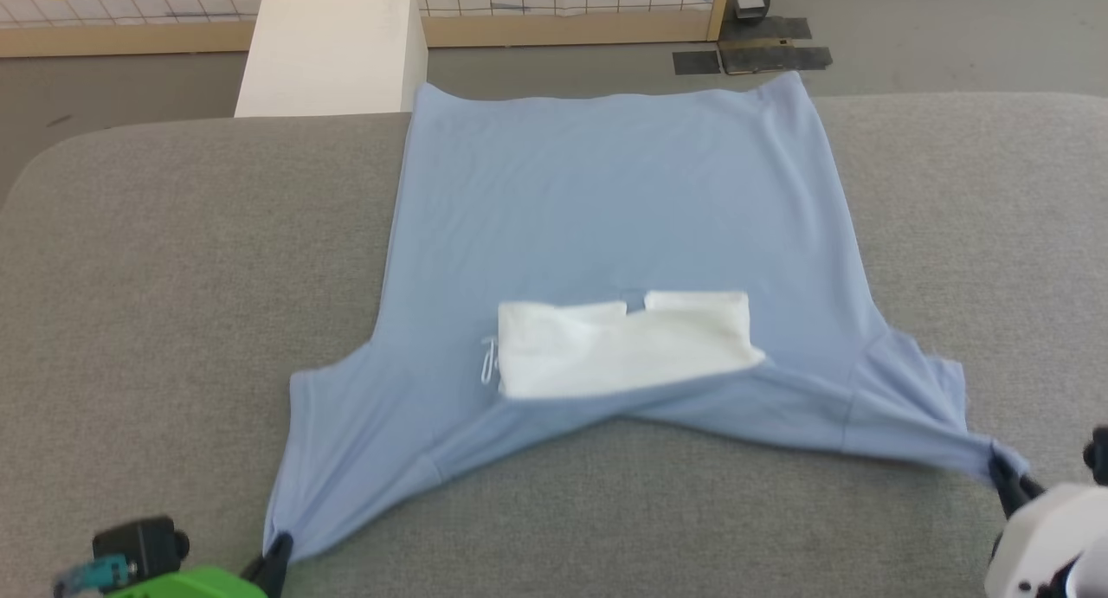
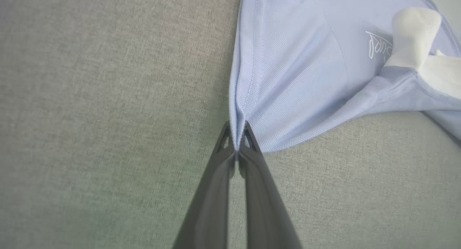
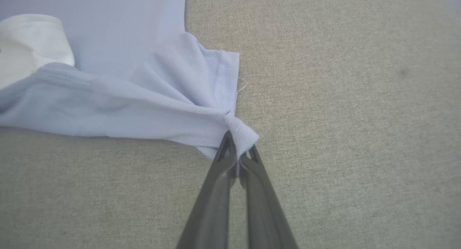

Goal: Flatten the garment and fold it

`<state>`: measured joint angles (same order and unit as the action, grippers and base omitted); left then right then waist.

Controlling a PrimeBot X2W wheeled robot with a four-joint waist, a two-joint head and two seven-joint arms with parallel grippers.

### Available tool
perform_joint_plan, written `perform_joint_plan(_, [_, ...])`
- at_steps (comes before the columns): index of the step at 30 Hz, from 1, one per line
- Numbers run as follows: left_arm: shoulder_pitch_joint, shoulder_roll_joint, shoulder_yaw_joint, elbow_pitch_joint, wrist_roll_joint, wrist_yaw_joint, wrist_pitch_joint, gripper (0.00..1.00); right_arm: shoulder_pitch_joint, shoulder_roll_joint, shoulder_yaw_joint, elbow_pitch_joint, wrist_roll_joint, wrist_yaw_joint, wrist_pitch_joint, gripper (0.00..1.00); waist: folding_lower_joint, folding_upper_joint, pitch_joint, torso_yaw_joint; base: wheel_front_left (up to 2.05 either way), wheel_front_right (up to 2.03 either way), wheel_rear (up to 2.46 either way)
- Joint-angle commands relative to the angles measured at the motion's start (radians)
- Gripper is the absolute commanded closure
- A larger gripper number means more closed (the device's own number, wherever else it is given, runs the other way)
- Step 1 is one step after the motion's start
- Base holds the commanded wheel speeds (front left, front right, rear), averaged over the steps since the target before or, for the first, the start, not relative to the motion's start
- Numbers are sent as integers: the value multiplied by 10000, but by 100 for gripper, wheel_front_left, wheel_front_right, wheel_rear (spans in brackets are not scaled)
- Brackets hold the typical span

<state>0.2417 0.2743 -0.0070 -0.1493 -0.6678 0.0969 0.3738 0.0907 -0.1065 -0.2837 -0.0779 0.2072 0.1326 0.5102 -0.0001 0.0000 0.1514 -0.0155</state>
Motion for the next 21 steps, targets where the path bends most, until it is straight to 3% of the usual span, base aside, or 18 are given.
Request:
perform_joint_plan(1, [343,-49,107,-49,-109,87,42,100,216,134,-171,-71,-47,-19,109,100,1,0,-7,40,0,0,0])
perform_joint_plan(4, [972,-226,302,-203,-429,225,66,100,904,496,-636,-72,-25,-19,702,100,1,0,-6,93,0,0,0])
perform_joint_plan(12, [1671,-27,432,-159,-278,704,454,100,1788,559,-1363,482,733,-19,2006,100,1,0,30,104,0,0,0])
perform_joint_plan(21, [1388,-142,104,227,-247,571,392,100,1725,561,-1386,1034,874,-19,2097,100,1,0,63,74,0,0,0])
